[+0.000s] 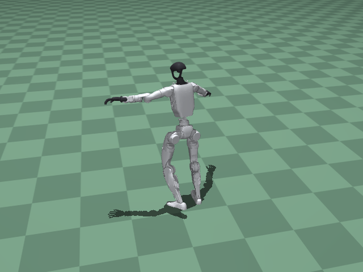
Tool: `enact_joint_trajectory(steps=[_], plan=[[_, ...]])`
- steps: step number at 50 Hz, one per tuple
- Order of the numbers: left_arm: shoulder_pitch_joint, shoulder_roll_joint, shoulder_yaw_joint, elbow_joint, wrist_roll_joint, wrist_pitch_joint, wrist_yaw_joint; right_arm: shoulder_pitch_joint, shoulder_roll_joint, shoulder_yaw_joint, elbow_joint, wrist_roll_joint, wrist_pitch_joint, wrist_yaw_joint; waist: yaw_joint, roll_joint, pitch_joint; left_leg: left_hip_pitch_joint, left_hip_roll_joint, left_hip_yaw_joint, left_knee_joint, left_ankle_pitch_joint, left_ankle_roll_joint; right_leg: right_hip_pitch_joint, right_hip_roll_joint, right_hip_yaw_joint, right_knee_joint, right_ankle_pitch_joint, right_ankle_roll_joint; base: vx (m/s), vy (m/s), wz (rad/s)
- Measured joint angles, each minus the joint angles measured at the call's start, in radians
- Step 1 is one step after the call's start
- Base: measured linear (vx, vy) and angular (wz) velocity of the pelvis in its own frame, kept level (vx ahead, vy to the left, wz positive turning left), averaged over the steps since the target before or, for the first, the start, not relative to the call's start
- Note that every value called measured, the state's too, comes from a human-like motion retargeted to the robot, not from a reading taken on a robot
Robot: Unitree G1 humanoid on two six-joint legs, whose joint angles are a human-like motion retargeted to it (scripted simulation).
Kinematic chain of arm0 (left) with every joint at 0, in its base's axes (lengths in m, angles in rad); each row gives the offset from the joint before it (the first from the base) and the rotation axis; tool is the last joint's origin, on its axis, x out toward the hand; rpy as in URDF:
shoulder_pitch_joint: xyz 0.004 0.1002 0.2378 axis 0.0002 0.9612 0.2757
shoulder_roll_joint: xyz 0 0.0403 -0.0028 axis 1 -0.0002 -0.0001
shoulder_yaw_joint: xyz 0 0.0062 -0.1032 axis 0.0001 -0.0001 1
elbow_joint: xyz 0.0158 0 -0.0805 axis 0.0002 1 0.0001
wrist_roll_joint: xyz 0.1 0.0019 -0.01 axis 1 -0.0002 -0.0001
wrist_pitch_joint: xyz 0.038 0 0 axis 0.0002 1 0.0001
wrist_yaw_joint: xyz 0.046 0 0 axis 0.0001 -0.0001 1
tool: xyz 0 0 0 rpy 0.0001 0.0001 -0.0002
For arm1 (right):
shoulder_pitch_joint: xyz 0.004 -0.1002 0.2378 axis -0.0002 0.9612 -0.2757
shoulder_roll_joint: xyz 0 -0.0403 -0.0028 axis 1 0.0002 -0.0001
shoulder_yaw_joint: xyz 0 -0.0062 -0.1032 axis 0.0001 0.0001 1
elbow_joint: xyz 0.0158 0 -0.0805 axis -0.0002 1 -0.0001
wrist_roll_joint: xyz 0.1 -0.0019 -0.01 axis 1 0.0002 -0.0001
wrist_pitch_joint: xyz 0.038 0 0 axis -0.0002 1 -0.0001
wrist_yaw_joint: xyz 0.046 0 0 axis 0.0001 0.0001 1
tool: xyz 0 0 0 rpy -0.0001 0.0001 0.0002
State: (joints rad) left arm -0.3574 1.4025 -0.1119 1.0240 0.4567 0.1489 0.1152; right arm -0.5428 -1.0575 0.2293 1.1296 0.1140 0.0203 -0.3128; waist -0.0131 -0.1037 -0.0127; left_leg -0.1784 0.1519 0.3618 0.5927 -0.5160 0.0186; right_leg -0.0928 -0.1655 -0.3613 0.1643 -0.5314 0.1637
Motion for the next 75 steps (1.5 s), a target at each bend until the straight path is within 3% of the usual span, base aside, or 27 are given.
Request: enact_joint_trajectory(steps=[3,5,8,10,12,13,15,19,23,25,30,33,36,40,43,45,47,50,52,55,57,60,63,66,68,70,75], plan=[[-0.089,-0.013,-0.072,-0.154,-0.019,-0.001,0.040,0.294,0.101,-0.106,0.049,0.074,0.011,0.010,-0.089,0.000,-0.079,0.091,0.012,0.171,-0.277,0.221,-0.063,0.050,-0.013,-0.229,-0.079,0.094,-0.004,-0.10,0.27,4.63],[-0.189,-0.035,-0.161,-0.233,-0.016,-0.013,0.054,0.443,0.148,-0.122,0.103,0.145,-0.002,0.023,-0.126,0.027,-0.079,0.149,0.025,0.259,-0.392,0.305,-0.111,0.090,-0.015,-0.297,-0.045,0.093,-0.040,-0.04,0.39,4.56],[-0.451,-0.100,-0.359,-0.279,0.057,-0.038,0.031,0.600,0.178,-0.207,0.201,0.190,-0.016,0.093,-0.102,0.088,0.018,0.199,0.056,0.142,-0.433,0.204,-0.172,0.036,-0.065,-0.160,0.405,-0.061,-0.122,-0.03,0.45,3.72],[-0.589,-0.121,-0.443,-0.307,0.088,-0.019,0.004,0.659,0.188,-0.290,0.228,0.204,0.020,0.125,-0.082,0.081,0.088,0.177,0.030,-0.012,-0.378,0.086,-0.100,-0.054,-0.107,0.000,0.730,-0.147,-0.128,-0.06,0.31,3.36],[-0.682,-0.123,-0.502,-0.334,0.115,-0.002,-0.037,0.716,0.204,-0.371,0.201,0.212,0.028,0.125,-0.079,0.064,0.133,0.020,0.018,-0.160,-0.087,-0.040,-0.030,-0.123,-0.099,0.135,0.928,-0.194,-0.132,-0.06,0.14,3.27],[-0.711,-0.125,-0.524,-0.346,0.091,0.025,-0.048,0.726,0.206,-0.367,0.184,0.254,0.041,0.111,-0.062,0.056,0.153,-0.011,-0.018,-0.225,-0.053,-0.044,0.045,-0.157,-0.084,0.204,0.987,-0.196,-0.147,-0.05,0.01,2.70],[-0.737,-0.121,-0.560,-0.351,0.050,0.052,-0.041,0.734,0.206,-0.345,0.150,0.303,0.035,0.074,-0.031,0.047,0.175,-0.032,-0.054,-0.307,-0.046,-0.025,0.064,-0.202,-0.048,0.308,1.050,-0.197,-0.170,-0.01,-0.07,2.16],[-0.701,-0.129,-0.568,-0.285,-0.042,0.050,0.027,0.686,0.214,-0.327,0.136,0.309,0.010,0.016,0.000,0.047,0.144,0.045,-0.060,-0.465,-0.336,0.199,0.012,-0.204,0.100,0.466,0.888,-0.132,-0.169,0.00,-0.28,2.18],[-0.626,-0.192,-0.537,-0.244,-0.152,0.008,0.085,0.690,0.165,-0.341,0.153,0.332,-0.013,-0.015,-0.021,0.086,0.126,0.031,-0.043,-0.552,-0.503,0.490,-0.047,-0.100,0.211,0.580,0.564,0.141,-0.138,-0.18,-0.41,3.20],[-0.620,-0.200,-0.556,-0.242,-0.183,-0.001,0.087,0.695,0.101,-0.367,0.160,0.348,-0.013,-0.029,-0.040,0.090,0.131,0.003,-0.037,-0.410,-0.477,0.474,-0.034,-0.049,0.187,0.560,0.456,0.200,-0.128,-0.30,-0.40,3.46],[-0.785,-0.097,-0.724,-0.171,-0.090,0.017,-0.026,0.706,-0.150,-0.550,0.134,0.345,0.038,0.047,-0.102,0.040,0.146,-0.202,-0.100,-0.313,0.189,0.130,0.036,0.000,0.079,0.309,0.406,0.029,-0.113,-0.39,-0.34,2.87],[-0.879,-0.036,-0.775,-0.096,-0.032,0.052,-0.067,0.686,-0.246,-0.634,0.123,0.340,0.053,0.050,-0.113,0.007,0.120,-0.223,-0.048,-0.213,0.445,0.025,0.074,-0.037,0.069,0.205,0.346,0.072,-0.098,-0.48,-0.31,1.86],[-0.923,-0.020,-0.783,0.001,-0.085,0.080,-0.050,0.658,-0.285,-0.695,0.141,0.355,0.060,0.017,-0.114,-0.042,0.077,-0.135,-0.083,-0.171,0.416,0.065,0.058,-0.030,0.061,0.148,0.139,0.275,-0.079,-0.57,-0.27,1.55],[-0.910,0.008,-0.796,0.116,-0.230,0.063,0.006,0.644,-0.304,-0.741,0.182,0.382,0.074,0.000,-0.098,-0.119,0.007,0.031,-0.181,-0.147,0.159,0.293,0.039,-0.042,0.041,0.240,-0.100,0.597,-0.061,-0.68,-0.14,1.19],[-0.885,0.082,-0.819,0.167,-0.279,0.026,0.009,0.645,-0.366,-0.737,0.209,0.398,0.036,-0.003,-0.069,-0.087,0.017,0.147,-0.177,-0.183,-0.059,0.338,0.013,-0.050,0.080,0.361,-0.076,0.557,-0.082,-0.79,-0.05,0.86],[-0.887,0.139,-0.806,0.187,-0.258,0.013,-0.021,0.638,-0.428,-0.748,0.227,0.390,0.008,0.027,-0.064,-0.020,0.047,0.216,-0.112,-0.175,-0.211,0.214,-0.018,-0.067,0.118,0.321,0.096,0.435,-0.099,-0.83,0.05,1.10],[-0.900,0.182,-0.790,0.244,-0.190,0.014,-0.067,0.610,-0.514,-0.785,0.258,0.368,0.004,0.076,-0.065,0.047,0.098,0.232,-0.060,-0.184,-0.293,0.078,-0.019,-0.129,0.107,0.236,0.453,0.267,-0.107,-0.83,0.10,1.37],[-0.905,0.215,-0.798,0.344,-0.132,0.046,-0.107,0.577,-0.603,-0.836,0.289,0.362,0.027,0.082,-0.053,0.039,0.152,0.099,-0.099,-0.261,-0.166,-0.024,0.090,-0.164,0.017,0.236,0.880,0.098,-0.109,-0.81,0.04,1.35],[-0.898,0.210,-0.783,0.398,-0.154,0.074,-0.116,0.584,-0.588,-0.834,0.276,0.361,0.037,0.062,-0.002,0.013,0.144,-0.019,-0.121,-0.271,-0.074,0.009,0.084,-0.140,0.016,0.294,0.969,0.061,-0.106,-0.78,-0.01,0.54],[-0.830,0.171,-0.720,0.467,-0.226,0.082,-0.112,0.584,-0.496,-0.780,0.228,0.336,0.040,0.037,0.131,-0.017,0.107,-0.034,-0.113,-0.242,-0.230,0.175,0.033,-0.043,0.094,0.417,0.878,0.115,-0.085,-0.76,-0.07,-0.41],[-0.705,0.135,-0.615,0.500,-0.260,0.058,-0.125,0.541,-0.436,-0.702,0.212,0.296,0.041,0.053,0.193,-0.012,0.075,-0.010,-0.096,-0.253,-0.398,0.354,0.022,0.052,0.177,0.501,0.713,0.225,-0.075,-0.84,-0.15,-0.24],[-0.519,0.088,-0.469,0.525,-0.284,0.019,-0.166,0.493,-0.396,-0.613,0.220,0.252,0.030,0.097,0.243,0.015,0.043,-0.040,-0.063,-0.277,-0.531,0.551,-0.032,0.175,0.224,0.519,0.429,0.340,-0.102,-0.95,-0.17,0.31],[-0.423,0.079,-0.397,0.518,-0.300,0.004,-0.190,0.468,-0.434,-0.584,0.236,0.255,0.022,0.127,0.259,0.008,0.094,-0.082,-0.081,-0.240,-0.464,0.437,-0.039,0.236,0.159,0.439,0.232,0.224,-0.126,-1.11,-0.15,0.74],[-0.374,0.121,-0.318,0.493,-0.276,0.020,-0.215,0.413,-0.511,-0.559,0.232,0.290,0.029,0.141,0.234,-0.023,0.190,-0.195,-0.121,-0.238,-0.032,0.206,0.042,0.177,0.086,0.395,0.262,0.037,-0.141,-1.16,-0.11,0.93],[-0.362,0.150,-0.279,0.481,-0.257,0.042,-0.210,0.379,-0.533,-0.551,0.209,0.295,0.032,0.121,0.203,-0.035,0.212,-0.259,-0.098,-0.212,0.277,0.073,0.085,0.092,0.067,0.372,0.316,-0.029,-0.140,-1.05,-0.05,0.93],[-0.335,0.152,-0.243,0.476,-0.256,0.055,-0.184,0.358,-0.509,-0.533,0.174,0.264,0.026,0.088,0.169,-0.042,0.186,-0.252,-0.058,-0.185,0.432,0.004,0.112,0.007,0.062,0.346,0.318,0.006,-0.128,-0.96,0.00,0.90],[-0.150,0.054,-0.125,0.485,-0.295,0.016,-0.124,0.365,-0.319,-0.427,0.149,0.104,0.032,0.067,0.089,-0.103,0.046,0.009,-0.167,-0.255,0.183,0.093,0.078,-0.042,-0.003,0.314,0.003,0.429,-0.043,-0.88,0.11,0.79]])
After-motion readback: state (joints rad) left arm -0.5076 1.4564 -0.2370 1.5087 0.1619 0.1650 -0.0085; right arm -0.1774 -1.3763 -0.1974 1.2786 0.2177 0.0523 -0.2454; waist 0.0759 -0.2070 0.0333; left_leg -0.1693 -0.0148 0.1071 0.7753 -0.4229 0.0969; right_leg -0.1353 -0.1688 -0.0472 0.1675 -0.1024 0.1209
